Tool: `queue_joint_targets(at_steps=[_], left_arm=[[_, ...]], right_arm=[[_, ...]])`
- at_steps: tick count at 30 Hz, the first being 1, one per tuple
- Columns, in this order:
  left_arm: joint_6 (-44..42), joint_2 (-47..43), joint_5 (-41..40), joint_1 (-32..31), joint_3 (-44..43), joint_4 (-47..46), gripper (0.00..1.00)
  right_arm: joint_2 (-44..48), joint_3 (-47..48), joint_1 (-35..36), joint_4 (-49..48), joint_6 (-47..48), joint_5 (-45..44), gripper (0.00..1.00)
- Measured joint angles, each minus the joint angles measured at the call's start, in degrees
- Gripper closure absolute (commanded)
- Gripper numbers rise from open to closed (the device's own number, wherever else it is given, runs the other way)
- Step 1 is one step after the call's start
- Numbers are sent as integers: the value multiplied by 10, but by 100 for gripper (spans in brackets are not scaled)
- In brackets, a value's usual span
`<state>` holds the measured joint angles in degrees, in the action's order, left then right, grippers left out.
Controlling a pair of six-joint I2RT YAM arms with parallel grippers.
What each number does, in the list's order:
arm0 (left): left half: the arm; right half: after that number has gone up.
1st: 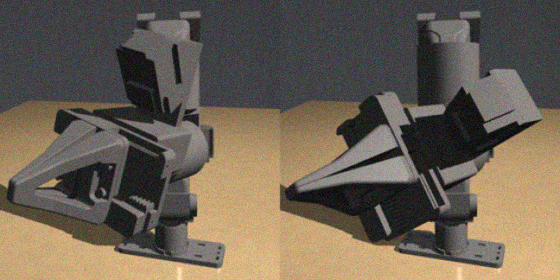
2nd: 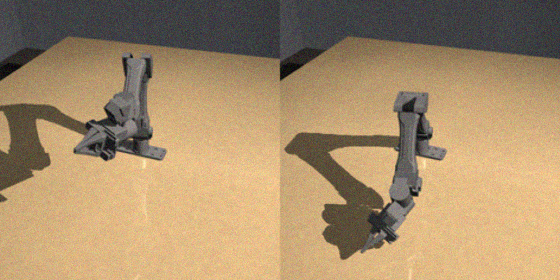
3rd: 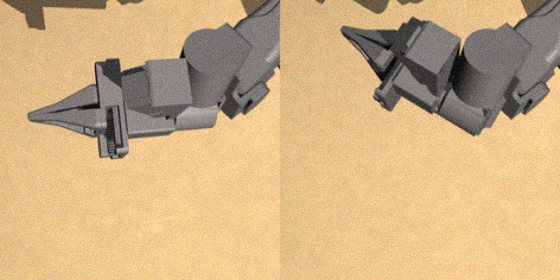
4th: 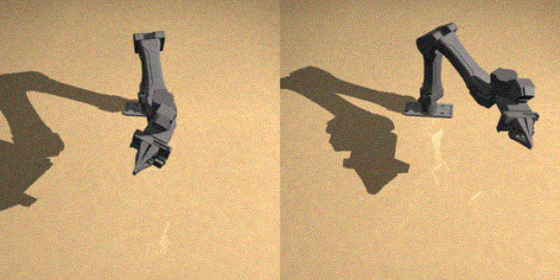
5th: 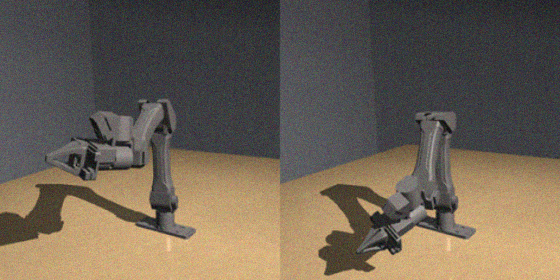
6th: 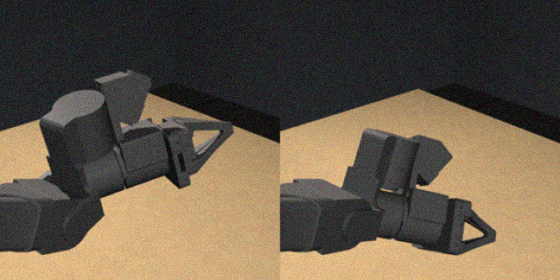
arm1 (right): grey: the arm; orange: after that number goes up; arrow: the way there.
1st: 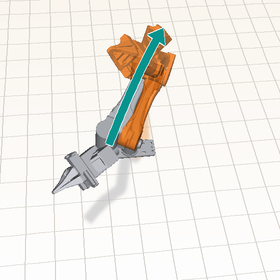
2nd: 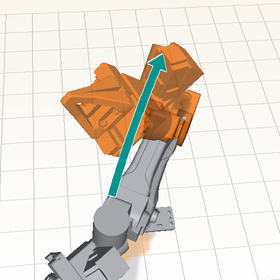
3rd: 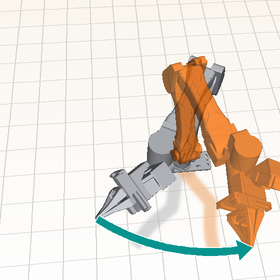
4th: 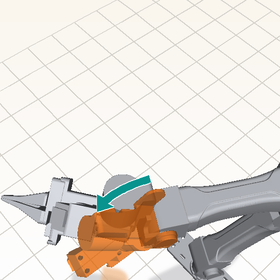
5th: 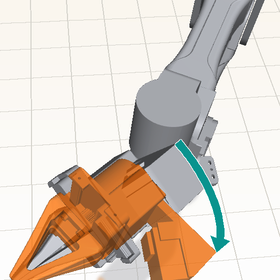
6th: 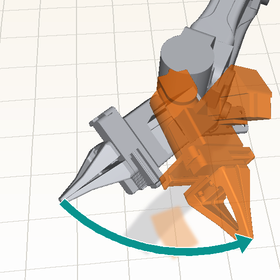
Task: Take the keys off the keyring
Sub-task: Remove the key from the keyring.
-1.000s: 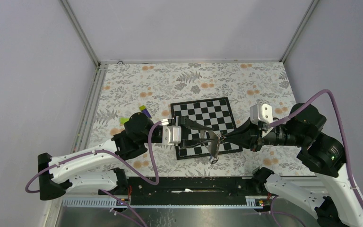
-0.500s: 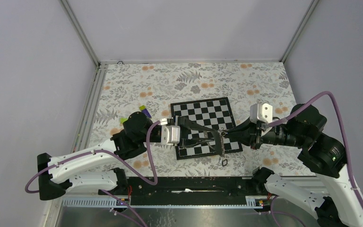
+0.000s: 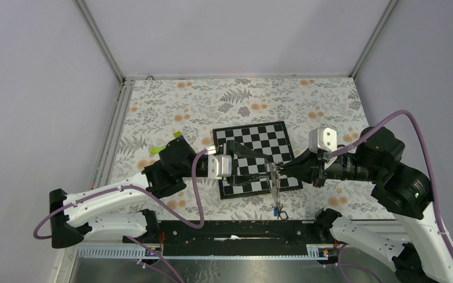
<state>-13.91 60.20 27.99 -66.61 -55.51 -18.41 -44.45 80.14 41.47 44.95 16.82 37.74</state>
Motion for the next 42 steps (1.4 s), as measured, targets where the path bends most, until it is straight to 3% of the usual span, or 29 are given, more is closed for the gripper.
queue_joint_targets(at_steps=[15, 31, 42], left_arm=[[0, -5, -15, 0, 0, 12, 42], [20, 19, 56, 0, -8, 54, 44], [24, 19, 63, 0, -12, 59, 45]], right_arm=[[-1, 7, 0, 7, -1, 19, 100], [8, 7, 0, 7, 0, 17, 100], [10, 7, 0, 7, 4, 3, 100]])
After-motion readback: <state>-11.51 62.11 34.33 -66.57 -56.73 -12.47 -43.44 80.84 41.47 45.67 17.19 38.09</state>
